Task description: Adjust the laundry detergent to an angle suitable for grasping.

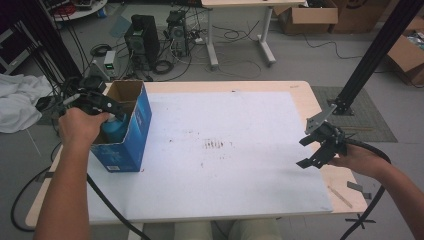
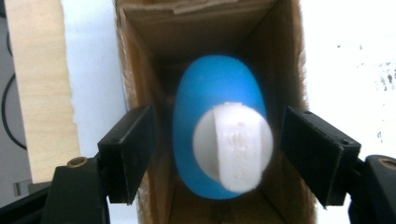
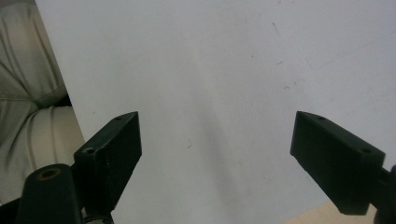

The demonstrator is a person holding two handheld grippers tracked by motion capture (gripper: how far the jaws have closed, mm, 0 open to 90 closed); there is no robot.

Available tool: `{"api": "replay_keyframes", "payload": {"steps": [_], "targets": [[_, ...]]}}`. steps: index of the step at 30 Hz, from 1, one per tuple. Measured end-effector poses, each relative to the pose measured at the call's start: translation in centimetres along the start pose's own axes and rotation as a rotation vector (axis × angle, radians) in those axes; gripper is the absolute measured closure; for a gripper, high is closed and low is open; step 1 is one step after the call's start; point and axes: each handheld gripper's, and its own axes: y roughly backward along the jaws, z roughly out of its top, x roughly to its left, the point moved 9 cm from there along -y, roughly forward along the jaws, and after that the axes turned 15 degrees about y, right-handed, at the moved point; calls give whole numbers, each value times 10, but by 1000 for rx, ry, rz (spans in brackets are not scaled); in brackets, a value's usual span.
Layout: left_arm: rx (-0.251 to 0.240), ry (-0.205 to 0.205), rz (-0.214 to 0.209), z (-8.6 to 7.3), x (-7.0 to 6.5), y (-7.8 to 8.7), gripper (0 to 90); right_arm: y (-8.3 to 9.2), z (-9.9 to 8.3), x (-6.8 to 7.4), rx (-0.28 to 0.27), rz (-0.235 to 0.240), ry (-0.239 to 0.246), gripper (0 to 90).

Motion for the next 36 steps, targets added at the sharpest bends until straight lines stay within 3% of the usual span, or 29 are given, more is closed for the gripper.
{"api": "replay_keyframes", "payload": {"steps": [10, 18, 28, 36], "targets": [[-61, -42, -21, 10, -16, 32, 241, 3, 1, 1, -2, -3, 0, 162], [-95, -83, -57, 13, -39, 54, 200, 3, 1, 2, -2, -4, -2, 163], [-111, -207, -100, 11, -76, 63, 189, 4, 1, 2, -2, -5, 4, 162], [-120, -352, -133, 5, -112, 65, 189, 4, 2, 2, -5, -6, 3, 162]]}}
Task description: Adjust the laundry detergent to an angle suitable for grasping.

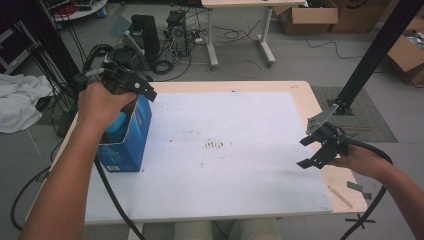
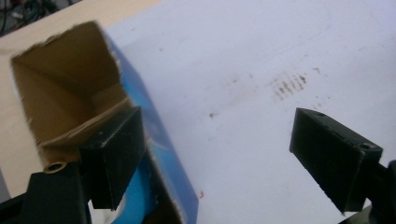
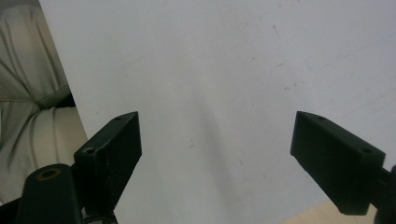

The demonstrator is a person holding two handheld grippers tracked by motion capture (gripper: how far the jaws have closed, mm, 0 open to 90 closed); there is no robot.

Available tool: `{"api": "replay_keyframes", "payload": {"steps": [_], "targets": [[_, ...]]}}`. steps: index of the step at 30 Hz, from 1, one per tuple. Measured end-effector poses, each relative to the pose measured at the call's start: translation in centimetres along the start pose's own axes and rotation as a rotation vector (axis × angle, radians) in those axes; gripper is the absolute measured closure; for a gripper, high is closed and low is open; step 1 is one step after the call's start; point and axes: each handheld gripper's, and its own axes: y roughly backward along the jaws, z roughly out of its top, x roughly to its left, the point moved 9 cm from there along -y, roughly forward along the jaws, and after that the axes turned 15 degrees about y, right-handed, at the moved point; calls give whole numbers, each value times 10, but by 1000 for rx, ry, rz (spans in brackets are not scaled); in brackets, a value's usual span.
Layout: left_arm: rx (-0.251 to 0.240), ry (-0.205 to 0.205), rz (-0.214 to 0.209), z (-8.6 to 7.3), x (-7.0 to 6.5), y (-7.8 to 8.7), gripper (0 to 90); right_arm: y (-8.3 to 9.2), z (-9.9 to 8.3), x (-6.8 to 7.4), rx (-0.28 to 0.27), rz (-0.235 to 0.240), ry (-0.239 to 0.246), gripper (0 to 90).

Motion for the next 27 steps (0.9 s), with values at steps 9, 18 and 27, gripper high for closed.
{"api": "replay_keyframes", "payload": {"steps": [9, 18, 27], "targets": [[26, -124, -33, 1, -35, -7, 192, 0, 2, 0, 2, 1, -2, 162], [51, -205, -81, -1, -67, -19, 193, 1, 6, 0, -1, -1, 0, 162], [108, -284, -97, -14, -100, -45, 197, 5, 8, 2, 6, -5, 4, 160]]}}
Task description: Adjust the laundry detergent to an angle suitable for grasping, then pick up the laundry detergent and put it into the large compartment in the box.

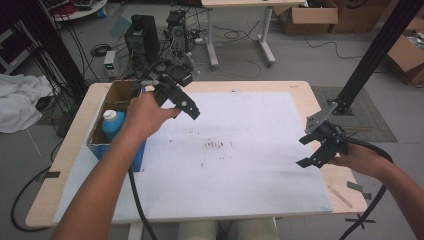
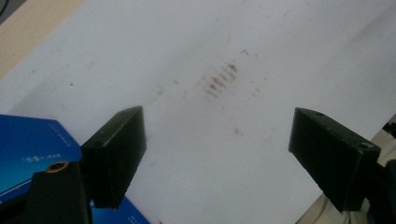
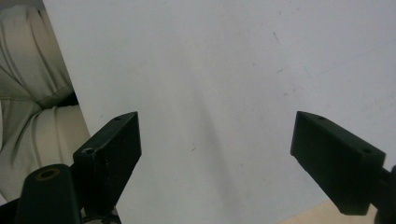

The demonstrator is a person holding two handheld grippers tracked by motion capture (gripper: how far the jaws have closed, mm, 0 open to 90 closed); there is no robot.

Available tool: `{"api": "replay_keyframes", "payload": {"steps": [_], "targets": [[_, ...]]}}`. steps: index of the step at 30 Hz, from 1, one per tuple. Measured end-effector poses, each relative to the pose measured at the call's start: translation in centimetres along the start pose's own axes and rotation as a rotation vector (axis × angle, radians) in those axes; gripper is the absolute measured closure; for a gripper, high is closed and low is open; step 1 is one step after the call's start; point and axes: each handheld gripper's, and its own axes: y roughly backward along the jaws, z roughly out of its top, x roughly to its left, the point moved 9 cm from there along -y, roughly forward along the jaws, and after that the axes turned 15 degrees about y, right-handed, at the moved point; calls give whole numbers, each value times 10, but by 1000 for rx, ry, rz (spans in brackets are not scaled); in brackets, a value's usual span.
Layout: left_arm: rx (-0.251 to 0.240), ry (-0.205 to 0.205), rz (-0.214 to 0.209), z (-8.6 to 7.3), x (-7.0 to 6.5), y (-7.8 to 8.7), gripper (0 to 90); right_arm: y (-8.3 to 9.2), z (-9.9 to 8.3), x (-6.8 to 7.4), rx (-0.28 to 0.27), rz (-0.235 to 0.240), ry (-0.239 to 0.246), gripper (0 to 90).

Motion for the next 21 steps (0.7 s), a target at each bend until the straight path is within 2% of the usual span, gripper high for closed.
{"api": "replay_keyframes", "payload": {"steps": [5, 9, 17, 21], "targets": [[29, -31, -4, 1, -11, -13, 196, -1, 3, 0, -5, -1, 4, 160], [35, -48, -12, 3, -19, -20, 197, -2, 6, 1, -2, 3, 9, 160], [50, -97, -14, 5, -28, -30, 199, -2, 11, 2, 1, 6, 17, 160], [74, -128, -15, 7, -32, -37, 200, -1, 12, 2, 9, 9, 16, 160]]}}
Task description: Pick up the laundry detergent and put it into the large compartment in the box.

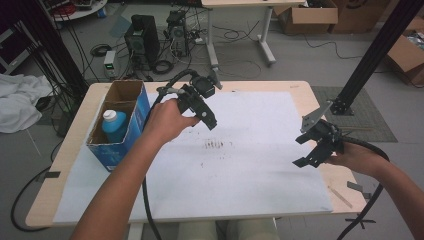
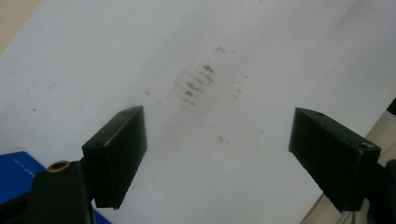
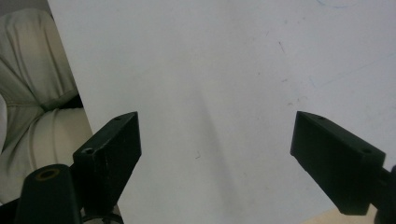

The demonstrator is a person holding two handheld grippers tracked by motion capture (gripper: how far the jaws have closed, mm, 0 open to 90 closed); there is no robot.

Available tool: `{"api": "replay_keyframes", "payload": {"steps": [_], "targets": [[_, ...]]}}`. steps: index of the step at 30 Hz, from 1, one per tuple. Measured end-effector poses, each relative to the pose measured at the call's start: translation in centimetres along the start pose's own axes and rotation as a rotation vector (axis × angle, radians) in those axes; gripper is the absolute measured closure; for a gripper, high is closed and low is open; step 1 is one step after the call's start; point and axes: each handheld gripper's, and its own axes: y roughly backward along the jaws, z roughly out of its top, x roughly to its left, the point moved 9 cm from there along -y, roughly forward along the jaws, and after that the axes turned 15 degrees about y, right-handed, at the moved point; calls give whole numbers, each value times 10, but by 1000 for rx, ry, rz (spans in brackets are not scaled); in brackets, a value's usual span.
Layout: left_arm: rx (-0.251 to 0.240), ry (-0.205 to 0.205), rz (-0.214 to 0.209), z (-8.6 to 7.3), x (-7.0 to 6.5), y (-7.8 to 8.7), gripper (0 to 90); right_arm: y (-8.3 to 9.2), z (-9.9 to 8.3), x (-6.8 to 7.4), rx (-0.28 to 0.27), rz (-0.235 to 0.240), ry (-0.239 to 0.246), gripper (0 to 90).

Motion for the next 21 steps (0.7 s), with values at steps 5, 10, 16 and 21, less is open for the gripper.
{"api": "replay_keyframes", "payload": {"steps": [5, 10, 16, 21], "targets": [[28, -35, -13, 4, -2, -8, 200, 2, 2, -6, -3, -4, -2, 160], [64, -65, 1, 4, -2, -19, 201, -2, 3, -9, -5, 1, -4, 159], [78, -104, -15, 6, -9, -26, 203, -9, 3, -8, -2, 15, -1, 160], [91, -120, -20, 6, -12, -31, 204, -10, 3, -9, -2, 16, -5, 161]]}}
